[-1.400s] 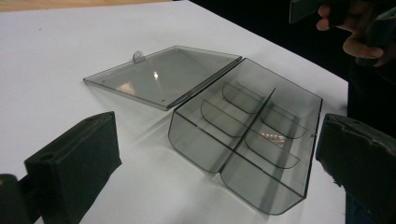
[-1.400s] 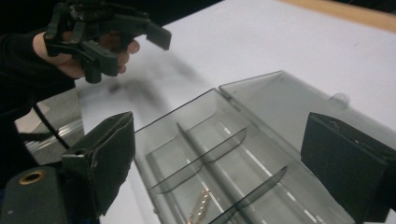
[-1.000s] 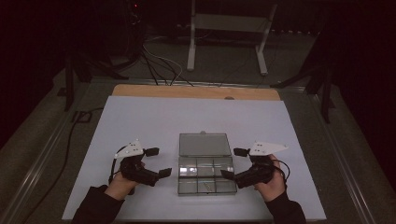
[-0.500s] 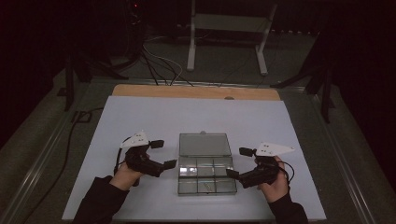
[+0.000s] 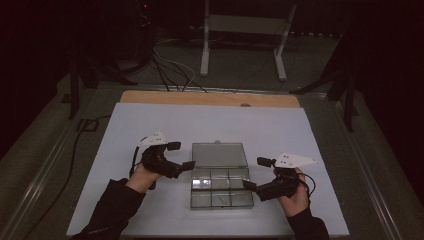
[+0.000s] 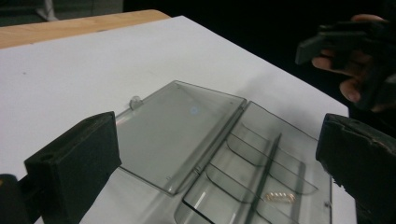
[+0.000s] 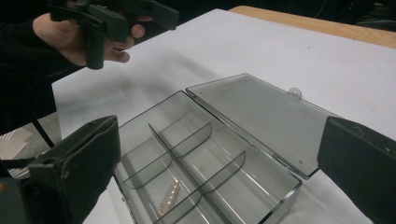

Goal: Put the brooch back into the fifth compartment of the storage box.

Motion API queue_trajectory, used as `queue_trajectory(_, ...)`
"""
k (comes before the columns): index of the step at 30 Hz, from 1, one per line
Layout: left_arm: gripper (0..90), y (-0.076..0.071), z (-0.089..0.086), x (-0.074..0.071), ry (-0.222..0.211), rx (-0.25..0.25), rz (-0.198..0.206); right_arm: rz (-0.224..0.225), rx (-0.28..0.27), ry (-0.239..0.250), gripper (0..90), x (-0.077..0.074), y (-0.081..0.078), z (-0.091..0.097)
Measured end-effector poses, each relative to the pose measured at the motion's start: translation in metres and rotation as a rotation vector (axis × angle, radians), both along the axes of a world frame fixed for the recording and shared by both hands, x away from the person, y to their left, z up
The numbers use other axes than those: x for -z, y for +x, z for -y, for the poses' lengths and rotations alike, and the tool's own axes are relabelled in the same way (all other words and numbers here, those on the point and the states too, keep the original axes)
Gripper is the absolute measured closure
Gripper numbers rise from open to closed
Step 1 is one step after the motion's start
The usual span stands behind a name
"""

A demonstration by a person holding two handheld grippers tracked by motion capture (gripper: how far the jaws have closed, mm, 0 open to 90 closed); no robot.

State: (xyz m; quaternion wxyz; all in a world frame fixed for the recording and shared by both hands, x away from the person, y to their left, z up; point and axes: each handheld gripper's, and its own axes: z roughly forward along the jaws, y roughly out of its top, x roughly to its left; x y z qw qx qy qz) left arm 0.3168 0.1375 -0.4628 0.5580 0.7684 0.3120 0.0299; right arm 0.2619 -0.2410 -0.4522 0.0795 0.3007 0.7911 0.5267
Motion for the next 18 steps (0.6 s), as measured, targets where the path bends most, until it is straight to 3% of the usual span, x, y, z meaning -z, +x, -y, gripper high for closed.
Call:
queue_trajectory(3,0.8,0.005,0.002,-0.001,-0.002,-0.033,-0.004,0.002,0.001,0.002,0.0,0.001,0.000,0.000)
queue_trajectory(10,0.8,0.016,0.004,-0.002,-0.025,-0.060,-0.026,0.008,0.015,-0.023,0.0,0.005,0.002,-0.002)
queue_trajectory(18,0.8,0.027,0.010,-0.002,-0.024,-0.085,-0.058,0.013,0.028,-0.042,0.0,0.010,0.004,-0.004)
